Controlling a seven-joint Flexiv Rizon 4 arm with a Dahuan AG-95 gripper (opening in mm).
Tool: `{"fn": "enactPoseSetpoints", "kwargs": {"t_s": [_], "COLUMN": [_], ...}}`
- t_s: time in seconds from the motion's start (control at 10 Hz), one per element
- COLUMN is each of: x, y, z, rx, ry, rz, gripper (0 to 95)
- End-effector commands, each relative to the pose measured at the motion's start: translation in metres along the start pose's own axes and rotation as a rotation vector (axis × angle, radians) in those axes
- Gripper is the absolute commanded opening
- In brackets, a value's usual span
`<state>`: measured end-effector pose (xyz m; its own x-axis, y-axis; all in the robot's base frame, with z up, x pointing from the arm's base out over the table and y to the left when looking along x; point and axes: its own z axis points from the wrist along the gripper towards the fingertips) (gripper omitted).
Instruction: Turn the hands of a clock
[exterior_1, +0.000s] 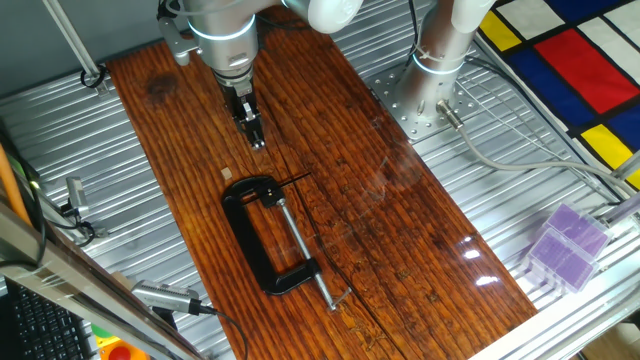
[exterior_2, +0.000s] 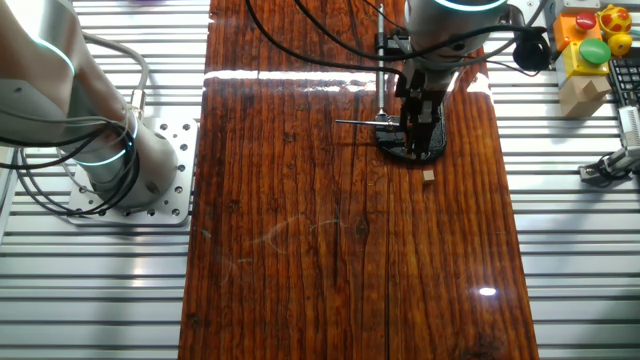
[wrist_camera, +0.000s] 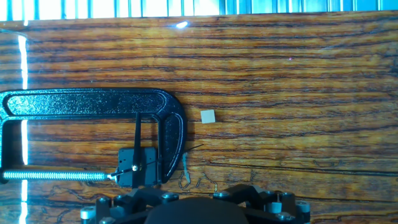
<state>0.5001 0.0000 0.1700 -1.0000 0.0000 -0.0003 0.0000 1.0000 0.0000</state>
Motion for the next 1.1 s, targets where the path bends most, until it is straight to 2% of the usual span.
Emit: {"fn": "enactPoseSetpoints", "kwargs": {"t_s": [0.1,0.7,1.1], "x": [0.0001,0.0004,0.0005], "y": [0.0000,-0.0001,-0.0001], "z": [0.0000,0.0000,0.0001], "rx": [-0.110,-0.105,-0.107], "ry": [0.001,0.004,-0.007], "rz": [-0.239,-0.243,-0.242], "gripper": [0.0,0.0,0.0]}}
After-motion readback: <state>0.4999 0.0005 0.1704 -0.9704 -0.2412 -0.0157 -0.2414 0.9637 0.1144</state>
